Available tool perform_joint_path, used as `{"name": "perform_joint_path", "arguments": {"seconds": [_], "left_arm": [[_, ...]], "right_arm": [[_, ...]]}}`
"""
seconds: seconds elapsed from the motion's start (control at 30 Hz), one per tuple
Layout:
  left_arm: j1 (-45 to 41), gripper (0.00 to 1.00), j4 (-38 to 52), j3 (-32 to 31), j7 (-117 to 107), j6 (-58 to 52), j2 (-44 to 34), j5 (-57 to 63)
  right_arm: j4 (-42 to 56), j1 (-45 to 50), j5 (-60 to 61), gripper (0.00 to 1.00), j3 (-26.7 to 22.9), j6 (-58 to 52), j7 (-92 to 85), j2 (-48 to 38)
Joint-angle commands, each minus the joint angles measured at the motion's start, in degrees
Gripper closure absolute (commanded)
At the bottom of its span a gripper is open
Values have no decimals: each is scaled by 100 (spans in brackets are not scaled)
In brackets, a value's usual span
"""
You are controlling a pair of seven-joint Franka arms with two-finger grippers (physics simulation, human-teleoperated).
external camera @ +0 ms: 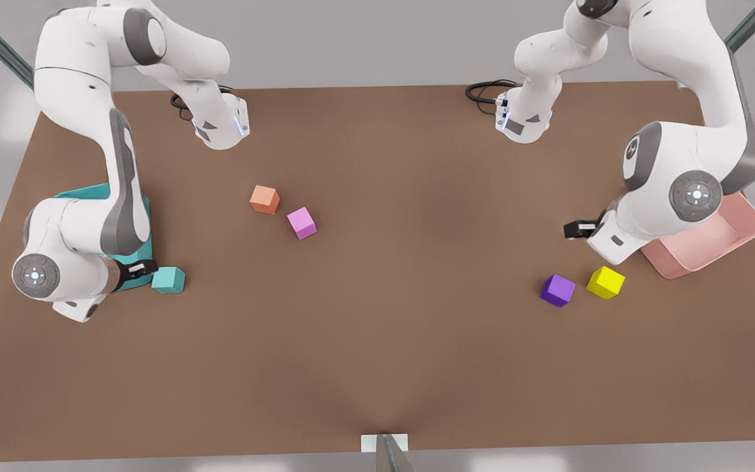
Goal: Stack the two blue cubes on top of each other
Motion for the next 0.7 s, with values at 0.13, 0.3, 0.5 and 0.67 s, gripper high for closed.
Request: {"name": "perform_joint_path", "arguments": {"seconds": [0.13, 0.3, 0.5, 0.67], "left_arm": [[-1526, 0, -1552, 1576, 297, 635, -1224, -707], [-1491, 0, -1165, 1549, -477, 556, -749, -338], [-1482, 0, -954, 1549, -433, 398, -705, -575], [-1509, 0, -769, 1286, -433, 169, -810, -557]], "right_arm": [[-454, -3, 471, 0, 56, 414, -6600, 97], [-1447, -12, 392, 0, 38, 1450, -6819, -131], [-2246, -91, 234, 0, -6, 2751, -9280, -614], [-2836, -135, 304, 0, 3, 3921, -9562, -755]]}}
